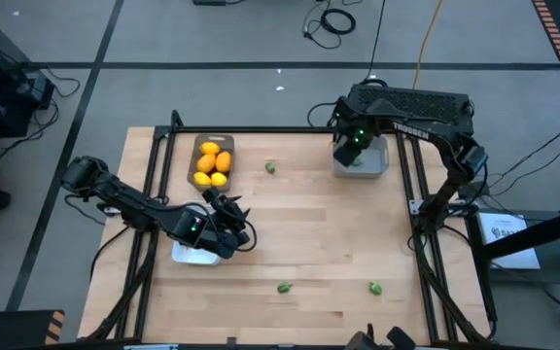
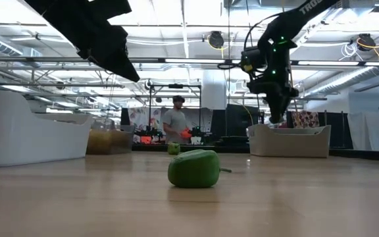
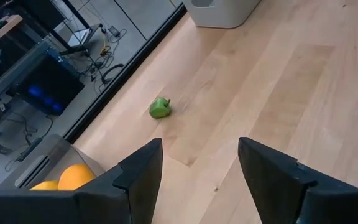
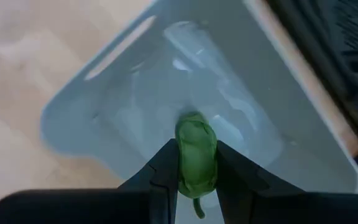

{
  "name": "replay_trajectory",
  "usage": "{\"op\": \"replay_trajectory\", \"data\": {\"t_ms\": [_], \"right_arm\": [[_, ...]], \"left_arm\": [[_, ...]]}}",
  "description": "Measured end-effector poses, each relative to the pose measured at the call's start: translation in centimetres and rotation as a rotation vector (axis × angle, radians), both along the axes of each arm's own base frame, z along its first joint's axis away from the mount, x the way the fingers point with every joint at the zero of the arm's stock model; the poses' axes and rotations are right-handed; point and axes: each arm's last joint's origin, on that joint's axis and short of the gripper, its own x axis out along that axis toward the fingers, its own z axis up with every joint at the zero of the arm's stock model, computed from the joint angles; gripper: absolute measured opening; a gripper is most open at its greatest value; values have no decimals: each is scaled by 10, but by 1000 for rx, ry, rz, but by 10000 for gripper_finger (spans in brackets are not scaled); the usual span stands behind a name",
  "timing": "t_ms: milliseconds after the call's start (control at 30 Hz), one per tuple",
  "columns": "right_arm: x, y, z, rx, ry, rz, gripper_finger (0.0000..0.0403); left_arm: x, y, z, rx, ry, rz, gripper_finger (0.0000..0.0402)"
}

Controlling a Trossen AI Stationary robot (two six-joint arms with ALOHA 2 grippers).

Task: Sort produce into baskets
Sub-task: Put the middle left green chili pepper into the gray bin, then put the bottom right green chili pepper into the gray bin

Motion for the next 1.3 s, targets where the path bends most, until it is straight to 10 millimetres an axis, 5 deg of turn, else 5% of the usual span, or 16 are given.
{"op": "replay_trajectory", "data": {"t_ms": [267,567,767,1033,1300], "right_arm": [[1,-1,0,-11,-8,-38,83],[1,-1,1,-8,-17,-45,166],[1,11,4,51,-12,-51,184],[30,63,11,178,-91,112,173],[62,156,20,177,-116,388,169]], "left_arm": [[0,0,0,-1,-1,0,219],[0,0,0,-1,-1,0,219],[0,0,0,-1,0,0,219],[0,0,0,-1,0,-1,218],[0,0,0,-7,2,-4,219]]}}
